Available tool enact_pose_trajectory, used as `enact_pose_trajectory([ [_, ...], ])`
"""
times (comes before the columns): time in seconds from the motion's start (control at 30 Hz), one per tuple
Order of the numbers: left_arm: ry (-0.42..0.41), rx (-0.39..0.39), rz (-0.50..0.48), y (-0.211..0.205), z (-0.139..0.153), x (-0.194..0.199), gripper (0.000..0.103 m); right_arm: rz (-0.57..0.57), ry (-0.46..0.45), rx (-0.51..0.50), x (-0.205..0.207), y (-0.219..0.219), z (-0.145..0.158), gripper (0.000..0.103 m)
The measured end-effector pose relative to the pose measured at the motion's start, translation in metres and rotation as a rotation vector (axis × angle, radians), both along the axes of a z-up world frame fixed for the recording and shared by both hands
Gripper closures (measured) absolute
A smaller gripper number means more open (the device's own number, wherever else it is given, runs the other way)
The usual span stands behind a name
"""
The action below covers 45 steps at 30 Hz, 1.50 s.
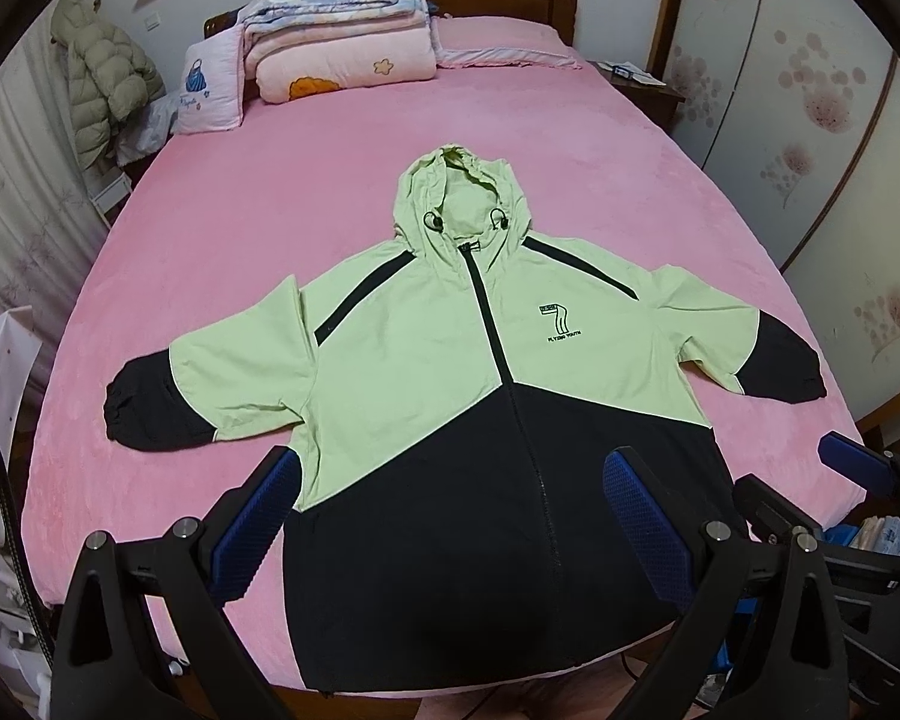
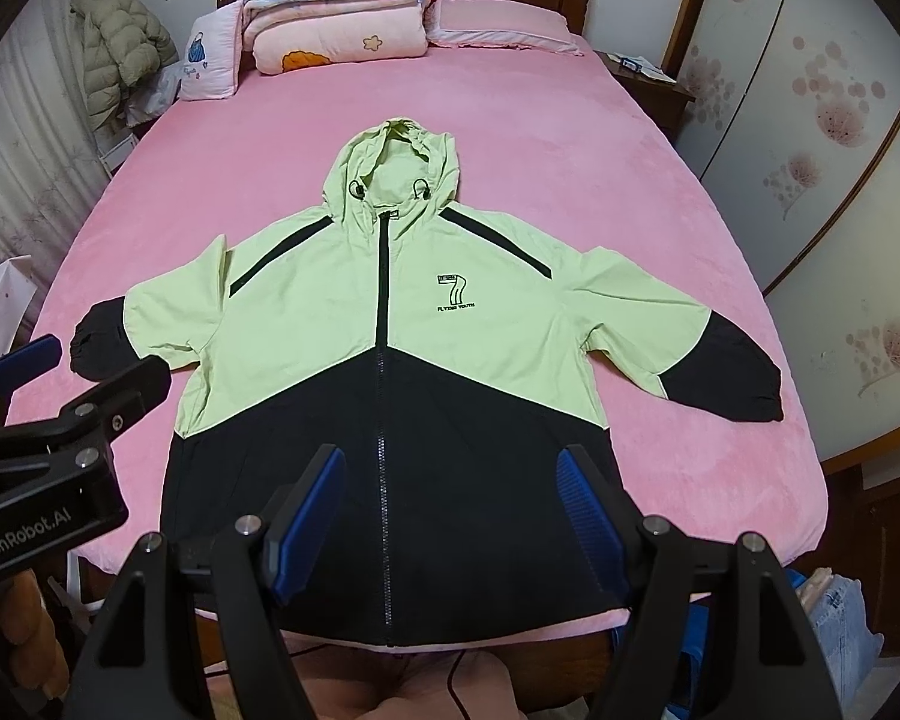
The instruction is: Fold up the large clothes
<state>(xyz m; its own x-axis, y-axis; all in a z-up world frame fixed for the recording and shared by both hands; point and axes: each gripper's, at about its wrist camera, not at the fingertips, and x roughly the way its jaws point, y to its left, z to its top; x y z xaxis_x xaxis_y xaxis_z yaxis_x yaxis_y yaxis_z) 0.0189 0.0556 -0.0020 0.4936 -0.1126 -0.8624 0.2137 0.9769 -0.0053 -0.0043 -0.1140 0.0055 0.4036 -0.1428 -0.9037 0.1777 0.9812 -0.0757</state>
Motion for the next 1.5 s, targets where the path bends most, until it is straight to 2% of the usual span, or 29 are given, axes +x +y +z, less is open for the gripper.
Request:
enact_pose_trajectory([
  [0.6, -0.056, -0.007, -0.042, 0.005, 0.012, -0.002, 0.003, -0.04, -0.011, -0.02, -0.008, 0.015, 0.005, 0.03],
  [0.73, -0.094, -0.045, -0.034, 0.008, 0.022, 0.002, 0.003, -0.048, -0.027, -0.04, -0.011, 0.012, 0.01, 0.03],
  [0.83, -0.156, -0.052, -0.028, 0.007, 0.037, 0.003, 0.003, -0.063, -0.044, -0.053, -0.014, 0.005, 0.016, 0.03],
  [0.97, -0.21, -0.114, -0.092, 0.001, 0.059, 0.001, 0.003, -0.09, -0.071, -0.064, -0.016, -0.009, 0.023, 0.03],
  [1.07, -0.214, -0.187, -0.132, -0.007, 0.073, 0.001, 0.003, -0.111, -0.094, -0.065, -0.018, -0.026, 0.027, 0.03],
  [1.17, -0.258, -0.229, -0.115, -0.018, 0.088, 0.002, 0.003, -0.137, -0.12, -0.054, -0.021, -0.05, 0.031, 0.03],
  [1.3, -0.311, -0.208, -0.105, -0.051, 0.1, 0.007, 0.003, -0.175, -0.153, -0.038, -0.025, -0.089, 0.035, 0.03],
  [1.4, -0.301, -0.173, -0.105, -0.089, 0.105, 0.017, 0.001, -0.209, -0.173, -0.021, -0.03, -0.13, 0.036, 0.03],
  [1.5, -0.274, -0.187, -0.101, -0.133, 0.106, 0.027, 0.001, -0.231, -0.19, -0.007, -0.033, -0.182, 0.036, 0.03],
])
